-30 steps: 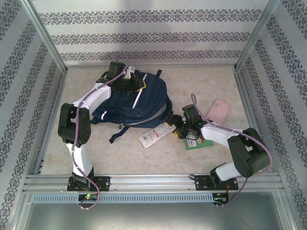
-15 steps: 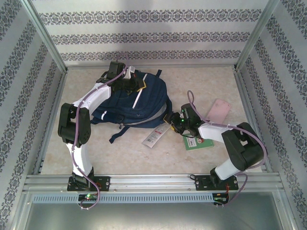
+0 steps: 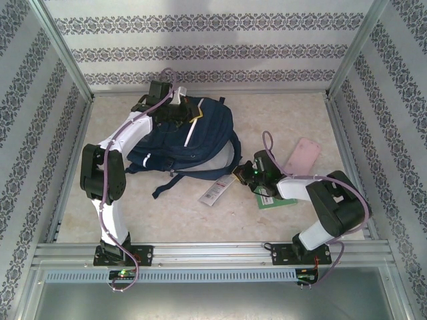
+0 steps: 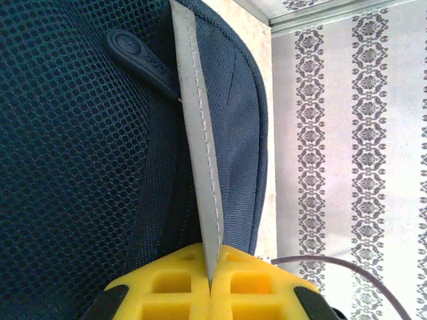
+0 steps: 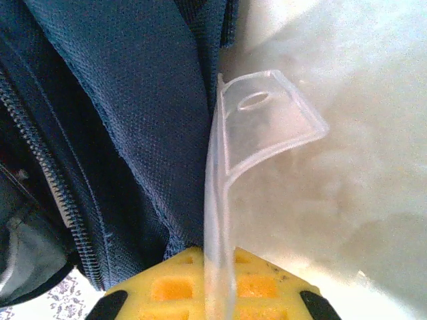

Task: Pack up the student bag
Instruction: Pick up the loose stationery at the center of the table.

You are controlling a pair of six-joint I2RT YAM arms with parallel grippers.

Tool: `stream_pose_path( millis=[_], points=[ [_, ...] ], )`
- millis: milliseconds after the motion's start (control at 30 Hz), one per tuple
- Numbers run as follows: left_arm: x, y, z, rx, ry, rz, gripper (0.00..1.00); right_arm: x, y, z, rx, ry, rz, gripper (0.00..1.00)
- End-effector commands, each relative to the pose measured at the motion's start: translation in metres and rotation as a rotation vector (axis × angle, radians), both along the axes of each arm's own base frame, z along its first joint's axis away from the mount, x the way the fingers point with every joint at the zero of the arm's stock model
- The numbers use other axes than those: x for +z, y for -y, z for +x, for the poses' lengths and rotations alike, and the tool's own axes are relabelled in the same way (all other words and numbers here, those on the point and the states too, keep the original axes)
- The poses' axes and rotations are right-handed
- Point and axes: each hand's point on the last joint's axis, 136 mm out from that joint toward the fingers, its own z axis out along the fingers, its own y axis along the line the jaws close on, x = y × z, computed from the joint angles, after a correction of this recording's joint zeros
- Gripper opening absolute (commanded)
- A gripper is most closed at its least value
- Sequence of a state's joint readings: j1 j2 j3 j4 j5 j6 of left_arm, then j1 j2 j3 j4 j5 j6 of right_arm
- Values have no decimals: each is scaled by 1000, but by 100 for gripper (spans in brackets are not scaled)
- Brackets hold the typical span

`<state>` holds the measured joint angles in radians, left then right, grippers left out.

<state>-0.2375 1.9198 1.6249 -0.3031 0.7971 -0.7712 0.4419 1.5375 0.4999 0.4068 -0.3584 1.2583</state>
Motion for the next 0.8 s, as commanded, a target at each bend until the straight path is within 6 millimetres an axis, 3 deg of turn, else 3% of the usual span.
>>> stream_pose_path(
  millis=[0,167,300,433,633,767],
  points=[
    [59,-4,3,-39,113,-52,0,0,16,-11,-48,-16,-34,0],
    [79,-15,3,-33,133,-43,0,22,28,-13,-58,32,-51,6],
    [86,-20,5,-19,138,-55,0,29,33,-15,-56,52,-50,9],
    [82,-19,8,-13,125,-71,0,23,31,-17,-25,48,-57,9],
    [73,-18,11,-2,106,-77,0,9,28,-20,13,29,-67,19],
    [66,-18,14,7,93,-88,0,-3,29,-23,18,7,-73,20]
  ],
)
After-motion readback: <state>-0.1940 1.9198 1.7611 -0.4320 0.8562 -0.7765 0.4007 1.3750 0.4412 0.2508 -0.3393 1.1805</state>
